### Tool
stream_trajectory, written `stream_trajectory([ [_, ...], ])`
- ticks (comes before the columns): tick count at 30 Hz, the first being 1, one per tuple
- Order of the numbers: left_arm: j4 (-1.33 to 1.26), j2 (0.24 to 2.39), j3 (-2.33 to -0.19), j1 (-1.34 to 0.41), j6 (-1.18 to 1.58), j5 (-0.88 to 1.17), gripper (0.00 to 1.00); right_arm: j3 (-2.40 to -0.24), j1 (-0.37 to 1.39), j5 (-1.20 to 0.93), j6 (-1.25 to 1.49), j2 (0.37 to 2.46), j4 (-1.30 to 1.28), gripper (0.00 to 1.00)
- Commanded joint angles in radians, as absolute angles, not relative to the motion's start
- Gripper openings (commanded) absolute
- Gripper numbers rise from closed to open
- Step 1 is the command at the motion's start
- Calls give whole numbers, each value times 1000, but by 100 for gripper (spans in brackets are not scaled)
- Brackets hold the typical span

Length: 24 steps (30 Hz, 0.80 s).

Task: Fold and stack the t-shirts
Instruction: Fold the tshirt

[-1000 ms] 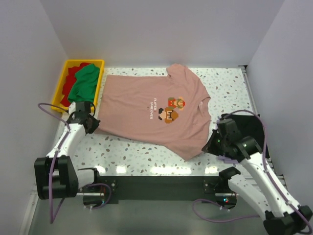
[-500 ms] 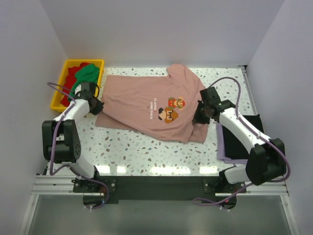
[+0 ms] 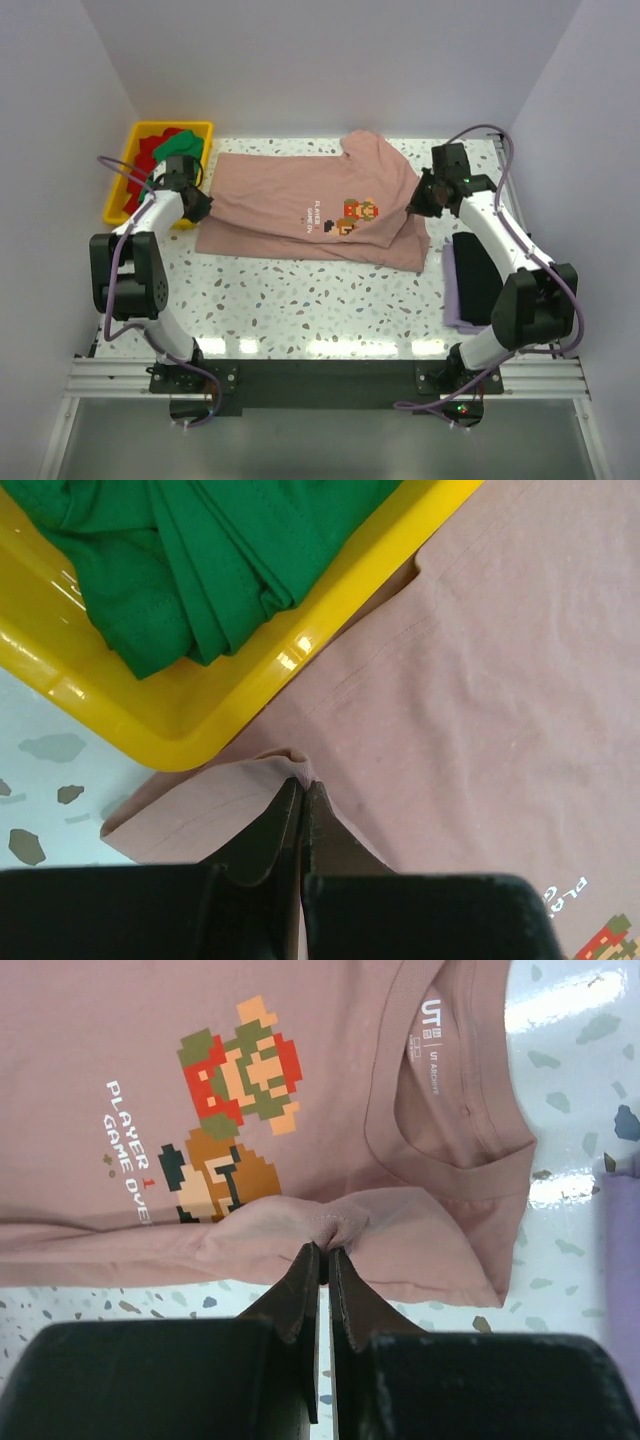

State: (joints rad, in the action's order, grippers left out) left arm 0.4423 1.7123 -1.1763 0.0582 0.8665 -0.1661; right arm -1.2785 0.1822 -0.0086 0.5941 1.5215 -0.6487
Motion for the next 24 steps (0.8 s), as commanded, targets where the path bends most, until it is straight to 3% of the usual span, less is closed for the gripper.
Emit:
stream_trajectory([
  [1,439,1732,-1233,71,836,-187,0,-1351,181,-22,561,1565,-637,0],
  [24,451,1799,-1273,95,842,-193,0,-1675,161,-61,505,1845,-647,0],
])
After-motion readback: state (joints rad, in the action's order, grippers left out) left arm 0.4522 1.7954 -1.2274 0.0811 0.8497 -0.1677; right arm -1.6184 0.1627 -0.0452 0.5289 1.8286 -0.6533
